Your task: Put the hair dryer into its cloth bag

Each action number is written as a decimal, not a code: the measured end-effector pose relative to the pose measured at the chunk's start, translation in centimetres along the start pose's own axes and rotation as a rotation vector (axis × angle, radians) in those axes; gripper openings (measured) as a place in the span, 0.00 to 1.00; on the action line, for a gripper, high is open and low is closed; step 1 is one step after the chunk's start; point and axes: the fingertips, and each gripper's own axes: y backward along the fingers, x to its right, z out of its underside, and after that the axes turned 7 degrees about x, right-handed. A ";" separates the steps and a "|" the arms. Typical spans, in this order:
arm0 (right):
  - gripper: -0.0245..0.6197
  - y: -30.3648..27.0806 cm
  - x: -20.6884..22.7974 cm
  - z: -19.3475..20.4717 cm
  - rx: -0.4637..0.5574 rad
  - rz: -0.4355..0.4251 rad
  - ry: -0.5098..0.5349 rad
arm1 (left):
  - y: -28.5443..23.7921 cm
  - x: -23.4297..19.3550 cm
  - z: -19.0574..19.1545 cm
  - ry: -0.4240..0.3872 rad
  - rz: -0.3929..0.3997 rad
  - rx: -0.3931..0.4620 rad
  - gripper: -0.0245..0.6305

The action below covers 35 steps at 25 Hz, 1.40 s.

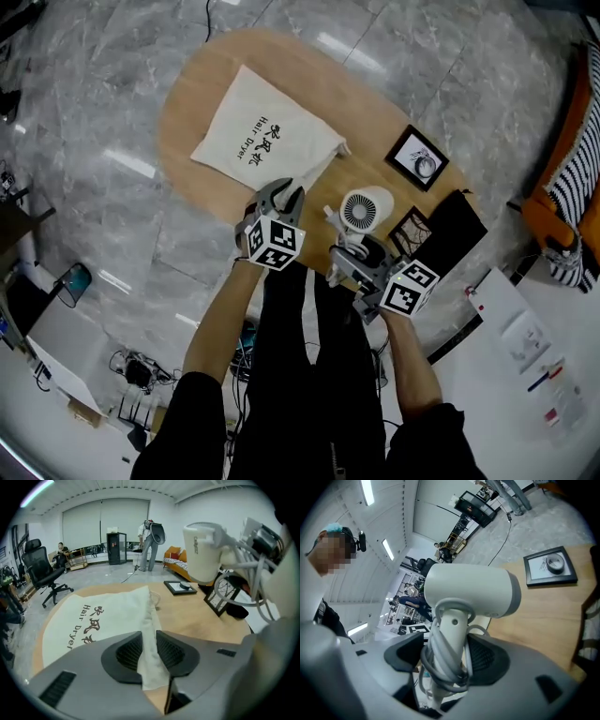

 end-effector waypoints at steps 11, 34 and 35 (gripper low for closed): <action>0.49 -3.0 5.3 4.5 -0.112 0.091 0.100 | 1.4 -1.1 -1.0 0.069 0.061 0.105 0.11; 0.38 -7.7 10.8 4.7 -0.442 0.280 0.573 | 2.4 -1.0 -1.4 0.135 0.097 0.117 0.10; 0.38 -7.7 11.1 4.9 -0.464 0.287 0.608 | 2.3 -1.0 -1.3 0.133 0.098 0.114 0.10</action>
